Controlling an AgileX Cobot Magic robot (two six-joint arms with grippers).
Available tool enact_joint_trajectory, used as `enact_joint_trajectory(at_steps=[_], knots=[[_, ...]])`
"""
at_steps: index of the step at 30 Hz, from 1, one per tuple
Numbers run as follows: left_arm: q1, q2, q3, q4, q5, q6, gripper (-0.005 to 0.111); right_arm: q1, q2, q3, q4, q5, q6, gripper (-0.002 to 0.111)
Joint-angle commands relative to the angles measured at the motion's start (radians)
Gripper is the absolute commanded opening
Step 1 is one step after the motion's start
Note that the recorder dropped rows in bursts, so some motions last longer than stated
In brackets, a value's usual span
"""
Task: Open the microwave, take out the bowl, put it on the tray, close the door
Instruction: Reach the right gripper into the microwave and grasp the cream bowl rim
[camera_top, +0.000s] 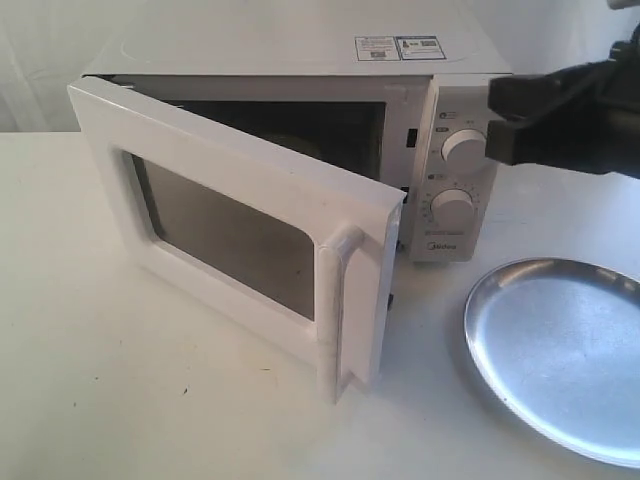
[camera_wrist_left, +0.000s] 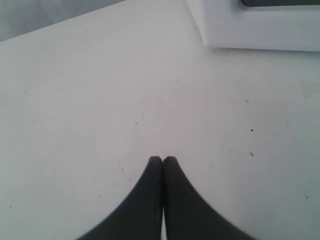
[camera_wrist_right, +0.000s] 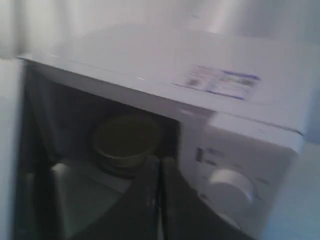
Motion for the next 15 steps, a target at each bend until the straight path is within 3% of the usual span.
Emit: enact_joint_trajectory(at_steps=[1, 10, 12, 15], knots=[[-0.004, -0.002, -0.004, -0.003, 0.0, -0.005, 0.0, 0.001, 0.093, 0.004, 0.035, 0.048, -0.022, 0.0], [-0.004, -0.002, -0.004, -0.003, 0.0, -0.005, 0.0, 0.001, 0.359, -0.135, -0.135, -0.843, -0.028, 0.0], [-0.004, -0.002, -0.004, -0.003, 0.0, -0.005, 0.0, 0.001, 0.381, -0.162, -0.137, -0.914, -0.028, 0.0], [-0.004, -0.002, -0.004, -0.003, 0.0, -0.005, 0.0, 0.001, 0.381, -0.168, -0.133, -0.787, -0.024, 0.0]])
